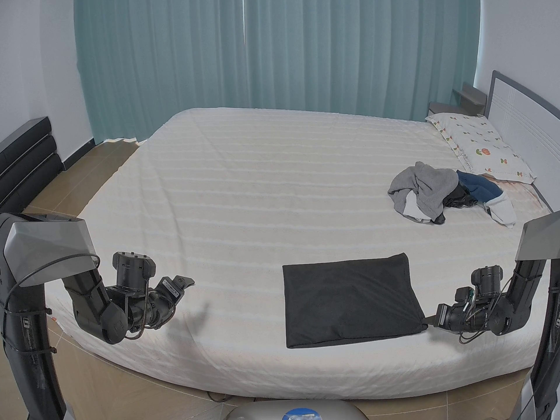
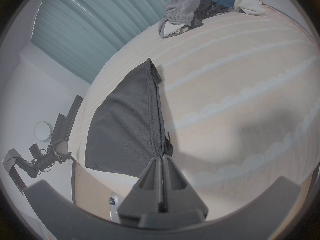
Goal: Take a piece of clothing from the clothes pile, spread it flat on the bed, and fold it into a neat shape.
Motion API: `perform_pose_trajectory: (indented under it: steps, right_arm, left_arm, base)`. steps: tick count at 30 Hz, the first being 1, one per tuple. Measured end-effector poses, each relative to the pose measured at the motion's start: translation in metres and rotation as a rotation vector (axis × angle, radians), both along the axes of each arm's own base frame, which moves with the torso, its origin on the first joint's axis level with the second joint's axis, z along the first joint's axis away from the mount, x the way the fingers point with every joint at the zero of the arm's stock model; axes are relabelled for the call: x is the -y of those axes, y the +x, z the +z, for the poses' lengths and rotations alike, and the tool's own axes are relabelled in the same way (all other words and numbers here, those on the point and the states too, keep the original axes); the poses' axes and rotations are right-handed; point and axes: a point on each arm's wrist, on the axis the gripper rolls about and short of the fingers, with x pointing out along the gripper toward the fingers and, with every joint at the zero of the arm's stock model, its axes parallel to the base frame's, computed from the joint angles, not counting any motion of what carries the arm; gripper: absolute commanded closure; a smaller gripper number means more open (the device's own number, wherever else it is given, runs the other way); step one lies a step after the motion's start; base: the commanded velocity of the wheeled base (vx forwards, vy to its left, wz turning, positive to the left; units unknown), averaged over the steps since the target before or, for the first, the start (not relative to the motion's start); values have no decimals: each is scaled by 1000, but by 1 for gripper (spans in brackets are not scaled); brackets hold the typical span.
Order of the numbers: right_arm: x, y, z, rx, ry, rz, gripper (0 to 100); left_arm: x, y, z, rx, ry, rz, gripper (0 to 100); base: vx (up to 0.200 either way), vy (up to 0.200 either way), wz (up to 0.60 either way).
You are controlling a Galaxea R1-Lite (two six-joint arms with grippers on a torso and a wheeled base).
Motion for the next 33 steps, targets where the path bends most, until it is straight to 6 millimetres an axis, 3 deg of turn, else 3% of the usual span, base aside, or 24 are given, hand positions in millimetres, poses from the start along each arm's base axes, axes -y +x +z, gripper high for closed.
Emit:
perform_pose_trajectory:
  steps: [7,8,17,23,33]
  right_arm:
    - [2,-1,0,-2,-4,-2,100]
    - [2,-2,0,-2,-6,-2,0]
    - [6,2,3,17,10,-20,0]
    - [16,19,11,31,121,-156,0]
    - [37,47,22,69,318,-266,0]
  left_arm:
    - [0,0,0,0,-1,1,0]
    - [0,0,0,0,0,0,0]
    - [0,0,0,0,-1,1,0]
    - [0,1,0,2,-3,2,0]
    - [-1,4,2,13,-14,10,0]
  base:
    - [0,0,0]
    - [0,0,0]
    - [0,0,0]
    - [-200,0,0]
    - [0,-20,0]
